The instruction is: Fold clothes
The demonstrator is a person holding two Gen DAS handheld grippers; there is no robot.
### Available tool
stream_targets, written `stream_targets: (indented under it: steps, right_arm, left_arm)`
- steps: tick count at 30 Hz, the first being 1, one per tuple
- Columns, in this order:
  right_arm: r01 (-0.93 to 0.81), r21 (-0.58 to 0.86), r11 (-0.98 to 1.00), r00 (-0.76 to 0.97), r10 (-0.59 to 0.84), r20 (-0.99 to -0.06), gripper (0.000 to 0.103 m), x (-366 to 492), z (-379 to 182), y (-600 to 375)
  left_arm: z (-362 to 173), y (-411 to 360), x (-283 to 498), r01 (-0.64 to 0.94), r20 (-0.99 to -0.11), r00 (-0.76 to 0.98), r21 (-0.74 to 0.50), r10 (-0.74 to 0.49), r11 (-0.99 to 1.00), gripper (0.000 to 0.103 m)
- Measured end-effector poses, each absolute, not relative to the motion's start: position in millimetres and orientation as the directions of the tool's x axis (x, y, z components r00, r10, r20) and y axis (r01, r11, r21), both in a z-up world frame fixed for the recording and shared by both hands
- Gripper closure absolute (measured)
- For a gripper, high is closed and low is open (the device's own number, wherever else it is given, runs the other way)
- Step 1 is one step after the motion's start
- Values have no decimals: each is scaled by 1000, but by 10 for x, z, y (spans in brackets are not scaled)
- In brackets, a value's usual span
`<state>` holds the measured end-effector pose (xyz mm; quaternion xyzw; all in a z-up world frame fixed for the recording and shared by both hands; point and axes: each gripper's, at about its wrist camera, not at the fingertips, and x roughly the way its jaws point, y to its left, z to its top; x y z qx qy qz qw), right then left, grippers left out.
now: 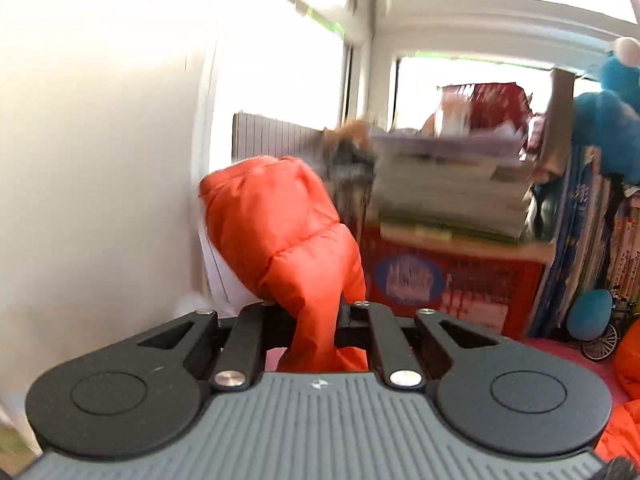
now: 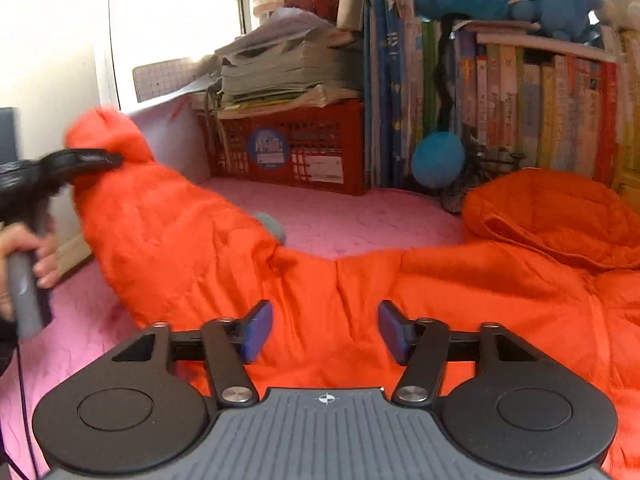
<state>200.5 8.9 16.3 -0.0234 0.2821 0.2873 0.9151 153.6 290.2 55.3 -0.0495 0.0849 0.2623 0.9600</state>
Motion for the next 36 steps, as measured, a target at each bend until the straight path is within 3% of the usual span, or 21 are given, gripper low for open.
stream_targets:
  steps: [1,2,5,8,10,13,17,20,24,27,28,30,32,33,36]
  right_arm:
    - [-552,87,830,668,502,-550,70,2060,152,168]
    - [-555,56,830,665,483,-570,74,2125,108,232]
    - [-562,-31,826,658,425,-622,76,2325,-20,414]
    - [-477,3,879,688,375,-621,79,2614,-63,342]
    - [-342,39,939,729,291,-620,94,2766,-29,267]
    - [-419,137,897,702,416,-578,86,2685,55,227]
    - [-527,34,849,644,425,-637,86,2677,-84,454]
    - [-402,56,914,701,346,-624,91,2833,-79,416]
    - [-405,27,914,736,343,-584,85,2619,26,458]
    - [-430,1,903,702,335,-628,85,2743,-135,532]
    - [-405,46,913,694,339,-635,85,2785,-100,484]
    - [-375,139,916,680,374,-630,83,2788,-15,369]
    - [-421,190,887,674,446,-589,76,2616,88,249]
    - [-441,189,878,671,462,-580,75,2548,124,219]
    - [-491,200,848,627,503,-595,74,2344,138,163]
  left_arm:
    - [576,2902,1517,-521,-187,842,-37,506,853,91]
    - [580,2914,1506,-530,-190,835,-26,516,848,91]
    - [505,3023,1498,-564,-236,806,-24,543,826,91]
    - [363,3136,1513,-587,-288,779,-26,556,809,91]
    - [306,3152,1498,-596,-295,770,-19,565,803,91]
    - [278,3170,1471,-601,-281,769,-11,574,799,91]
    - [273,3183,1478,-598,-288,769,-13,570,801,90]
    - [265,3144,1479,-595,-287,768,10,573,803,90]
    - [279,3113,1506,-591,-292,766,31,573,806,90]
    - [283,3074,1534,-582,-306,762,62,571,811,89]
    - [285,3061,1543,-579,-311,760,72,570,812,87]
    - [306,3013,1535,-561,-313,764,110,565,820,70]
    - [354,2951,1501,-548,-302,771,134,561,826,35]
    - [389,2917,1481,-541,-295,779,129,553,831,31]
    - [509,2807,1434,-508,-287,809,98,513,856,31]
